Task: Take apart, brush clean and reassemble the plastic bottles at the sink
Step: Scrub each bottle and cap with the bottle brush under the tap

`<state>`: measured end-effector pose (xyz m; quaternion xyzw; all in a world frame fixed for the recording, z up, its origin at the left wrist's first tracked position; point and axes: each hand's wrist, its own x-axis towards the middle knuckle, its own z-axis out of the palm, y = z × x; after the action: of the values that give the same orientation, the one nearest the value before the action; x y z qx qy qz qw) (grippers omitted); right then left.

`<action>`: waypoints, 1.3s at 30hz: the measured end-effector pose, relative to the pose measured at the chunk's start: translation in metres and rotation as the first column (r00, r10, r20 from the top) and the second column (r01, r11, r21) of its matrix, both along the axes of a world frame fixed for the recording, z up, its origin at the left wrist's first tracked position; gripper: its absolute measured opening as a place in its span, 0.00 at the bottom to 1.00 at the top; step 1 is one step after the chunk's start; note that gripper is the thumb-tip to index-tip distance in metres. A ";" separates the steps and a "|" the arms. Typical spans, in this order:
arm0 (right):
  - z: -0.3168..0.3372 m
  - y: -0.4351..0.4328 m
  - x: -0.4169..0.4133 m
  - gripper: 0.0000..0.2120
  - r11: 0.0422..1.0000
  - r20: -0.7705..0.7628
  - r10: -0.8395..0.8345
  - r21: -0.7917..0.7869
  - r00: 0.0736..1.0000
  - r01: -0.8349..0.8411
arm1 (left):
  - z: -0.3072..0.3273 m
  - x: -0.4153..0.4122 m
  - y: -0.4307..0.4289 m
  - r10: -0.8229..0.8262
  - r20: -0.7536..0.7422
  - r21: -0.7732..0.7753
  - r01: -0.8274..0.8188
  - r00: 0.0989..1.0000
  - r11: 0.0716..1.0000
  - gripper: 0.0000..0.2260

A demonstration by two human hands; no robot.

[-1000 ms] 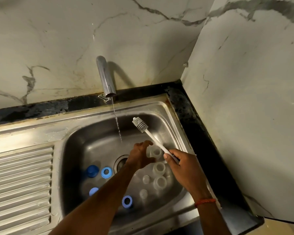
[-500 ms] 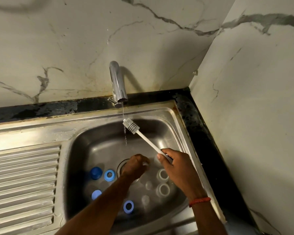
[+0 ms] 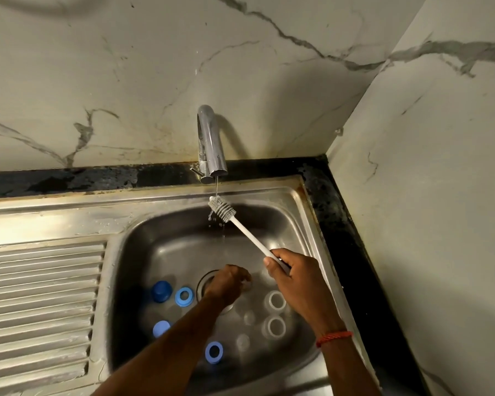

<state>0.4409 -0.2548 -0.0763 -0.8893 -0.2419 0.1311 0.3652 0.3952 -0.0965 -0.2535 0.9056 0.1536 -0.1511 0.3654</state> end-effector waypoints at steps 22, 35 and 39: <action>0.024 0.008 -0.036 0.12 0.986 -0.047 0.164 -0.021 0.985 -0.165 | 0.158 -0.075 0.062 0.852 -0.238 -0.961 -0.241 0.467 -0.136 0.12; 0.038 0.006 -0.062 0.08 0.970 0.102 0.243 -0.047 0.965 -0.239 | 0.199 -0.082 0.077 0.886 -0.400 -0.906 -0.244 0.233 -0.345 0.07; 0.043 0.001 -0.064 0.10 0.969 0.221 0.232 -0.132 0.947 -0.207 | 0.202 -0.086 0.075 0.863 -0.447 -0.891 -0.210 0.236 -0.403 0.09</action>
<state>0.3768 -0.2542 -0.0331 -0.8844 -0.3735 0.0775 0.2689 0.3088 -0.0219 -0.0512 0.1600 0.3908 0.2735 0.8642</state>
